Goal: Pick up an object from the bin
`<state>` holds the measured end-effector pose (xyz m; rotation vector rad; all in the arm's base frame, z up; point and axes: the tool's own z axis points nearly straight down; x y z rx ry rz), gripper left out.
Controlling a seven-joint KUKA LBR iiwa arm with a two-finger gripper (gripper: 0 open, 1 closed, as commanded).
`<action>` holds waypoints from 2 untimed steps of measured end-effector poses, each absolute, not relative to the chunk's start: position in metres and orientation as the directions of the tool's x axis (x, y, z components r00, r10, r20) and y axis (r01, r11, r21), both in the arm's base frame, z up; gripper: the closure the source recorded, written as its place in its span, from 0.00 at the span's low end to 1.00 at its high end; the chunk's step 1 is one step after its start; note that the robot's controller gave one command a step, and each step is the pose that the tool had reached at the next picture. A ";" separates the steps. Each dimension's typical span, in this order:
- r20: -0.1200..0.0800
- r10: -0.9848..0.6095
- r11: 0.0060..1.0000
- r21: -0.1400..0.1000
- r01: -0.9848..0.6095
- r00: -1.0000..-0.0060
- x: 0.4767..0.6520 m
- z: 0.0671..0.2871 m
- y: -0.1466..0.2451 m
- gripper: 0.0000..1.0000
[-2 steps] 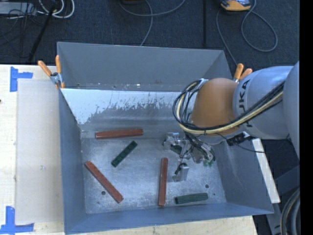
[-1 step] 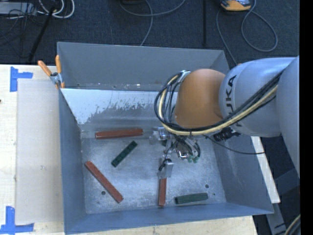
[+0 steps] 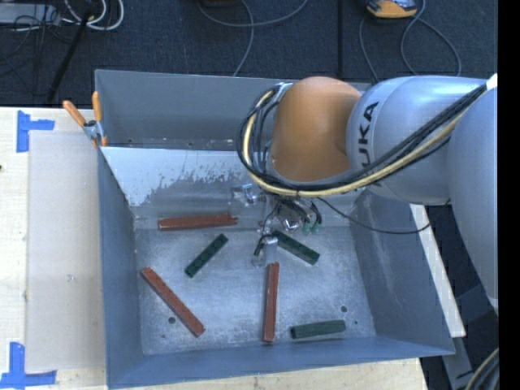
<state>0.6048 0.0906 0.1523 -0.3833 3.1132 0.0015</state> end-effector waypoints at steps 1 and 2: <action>-0.006 -0.119 0.993 0.001 -0.119 -0.993 0.613 0.069 0.110 0.00; -0.005 -0.121 0.993 0.000 -0.121 -0.993 0.613 0.071 0.110 1.00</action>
Offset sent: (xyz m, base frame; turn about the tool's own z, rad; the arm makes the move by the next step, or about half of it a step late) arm 0.0070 0.0190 -0.0823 0.1252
